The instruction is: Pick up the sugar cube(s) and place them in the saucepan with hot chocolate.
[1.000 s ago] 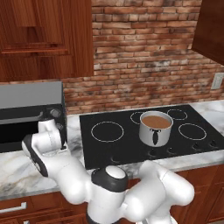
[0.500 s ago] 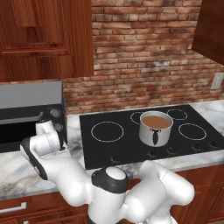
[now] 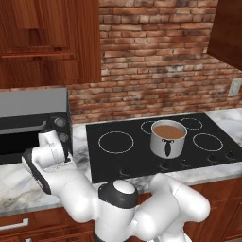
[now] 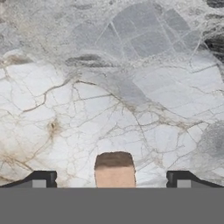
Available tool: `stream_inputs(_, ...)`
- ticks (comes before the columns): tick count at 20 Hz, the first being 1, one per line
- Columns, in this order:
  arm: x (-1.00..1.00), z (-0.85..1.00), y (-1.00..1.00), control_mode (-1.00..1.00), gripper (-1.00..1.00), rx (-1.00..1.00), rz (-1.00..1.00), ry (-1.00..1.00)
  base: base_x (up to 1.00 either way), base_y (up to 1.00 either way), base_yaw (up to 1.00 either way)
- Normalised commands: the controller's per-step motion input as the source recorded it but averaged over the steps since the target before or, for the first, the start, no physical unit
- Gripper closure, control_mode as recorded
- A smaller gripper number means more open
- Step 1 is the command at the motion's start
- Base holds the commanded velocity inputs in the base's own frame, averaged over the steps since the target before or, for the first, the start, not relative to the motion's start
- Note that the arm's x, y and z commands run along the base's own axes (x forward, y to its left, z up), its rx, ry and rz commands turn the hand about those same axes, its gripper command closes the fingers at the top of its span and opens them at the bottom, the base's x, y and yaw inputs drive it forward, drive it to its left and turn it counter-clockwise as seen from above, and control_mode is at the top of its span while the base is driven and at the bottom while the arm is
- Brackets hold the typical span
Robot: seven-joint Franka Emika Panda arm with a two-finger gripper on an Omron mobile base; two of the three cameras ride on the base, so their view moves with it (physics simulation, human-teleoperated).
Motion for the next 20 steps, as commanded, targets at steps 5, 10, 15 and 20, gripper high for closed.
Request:
stream_inputs(5, 0.03, -0.02, 0.0, -1.0, -1.0, -0.02, 0.0, 0.0, 0.0, 0.0, 0.0)
stream_inputs(10, 0.05, -0.05, 0.0, -1.0, -1.0, -0.02, 0.0, 0.0, 0.0, 0.0, 0.0)
stream_inputs(15, 0.06, 0.0, 0.0, -1.0, -1.0, -0.01, 0.0, -0.03, 0.0, 0.0, 0.0)
stream_inputs(20, 0.01, 0.0, 0.0, -1.0, -1.0, 0.0, 0.0, -0.05, 0.0, 0.0, 0.0)
